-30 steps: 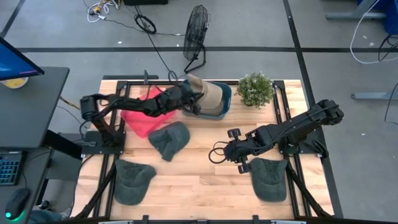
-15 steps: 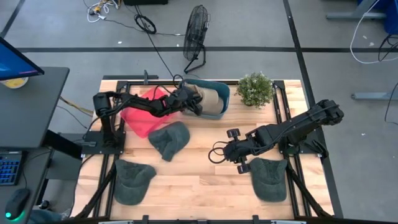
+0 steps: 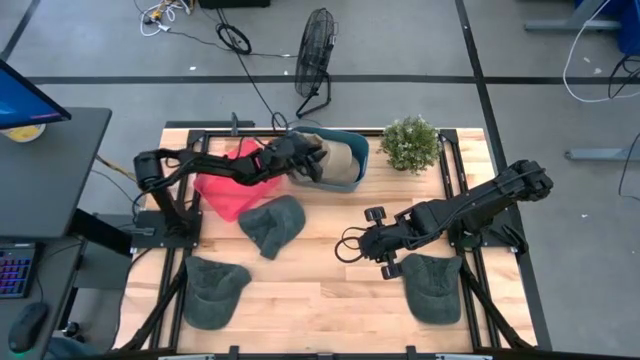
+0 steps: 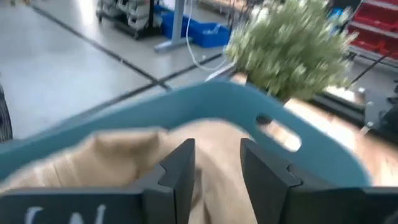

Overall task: Pick & Place hat
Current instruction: Put the brown cap into the blue bin

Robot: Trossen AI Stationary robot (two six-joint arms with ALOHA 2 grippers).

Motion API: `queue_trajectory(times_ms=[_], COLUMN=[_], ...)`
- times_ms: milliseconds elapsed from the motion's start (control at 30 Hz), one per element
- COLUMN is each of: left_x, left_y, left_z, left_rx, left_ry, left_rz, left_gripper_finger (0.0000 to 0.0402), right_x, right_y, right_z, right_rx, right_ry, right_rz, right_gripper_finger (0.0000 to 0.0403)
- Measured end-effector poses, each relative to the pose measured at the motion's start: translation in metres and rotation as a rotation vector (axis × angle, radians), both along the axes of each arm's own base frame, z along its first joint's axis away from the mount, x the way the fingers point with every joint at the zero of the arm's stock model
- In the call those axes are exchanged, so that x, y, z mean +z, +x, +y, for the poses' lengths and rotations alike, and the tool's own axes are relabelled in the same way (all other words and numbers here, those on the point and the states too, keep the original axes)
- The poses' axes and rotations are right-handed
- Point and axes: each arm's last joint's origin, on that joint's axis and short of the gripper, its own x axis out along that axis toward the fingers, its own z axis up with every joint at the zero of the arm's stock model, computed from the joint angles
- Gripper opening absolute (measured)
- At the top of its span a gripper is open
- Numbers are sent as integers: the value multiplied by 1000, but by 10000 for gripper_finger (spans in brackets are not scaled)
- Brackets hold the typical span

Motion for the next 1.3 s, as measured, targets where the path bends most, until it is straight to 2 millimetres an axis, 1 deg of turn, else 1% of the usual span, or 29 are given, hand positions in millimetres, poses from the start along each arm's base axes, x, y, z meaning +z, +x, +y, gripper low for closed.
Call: queue_trajectory(times_ms=[133, 233, 300, 367, 467, 533, 633, 767, 1000, 1200, 1300], left_x=[14, 17, 12, 2, -8, -12, -18, -22, -33, -33, -26], left_y=[-4, 0, 3, 5, 8, 9, 7, 2, -2, -3, -2], left_z=[-4, -13, -19, -21, -18, -15, -7, 2, -1, 0, 0], left_rx=[-34, -86, -113, -130, -124, -114, -87, -68, -97, -98, -91], left_ry=[53, 102, 115, 109, 105, 102, 72, 6, -57, -56, -31], left_rz=[3, 15, 51, 94, 109, 114, 120, 128, 246, 249, 197], left_gripper_finger=[145, 137, 116, 84, 27, 9, 6, 4, 3, 3, 3], right_x=[0, 0, 0, 0, 0, 0, 1, 1, 1, 1, 1], right_y=[0, 0, 0, 1, 1, 1, 1, 1, 1, 1, 1], right_z=[0, 0, 0, 0, 0, 0, 0, 0, 0, 0, 0], right_rx=[0, 1, 3, 3, 3, 3, 3, 4, 4, 3, 3], right_ry=[0, 0, 1, 2, 3, 3, 3, 3, 3, 3, 3], right_rz=[0, -1, -6, -9, -11, -11, -12, -13, -13, -13, -13], right_gripper_finger=[127, 127, 127, 127, 127, 127, 127, 127, 127, 127, 127])
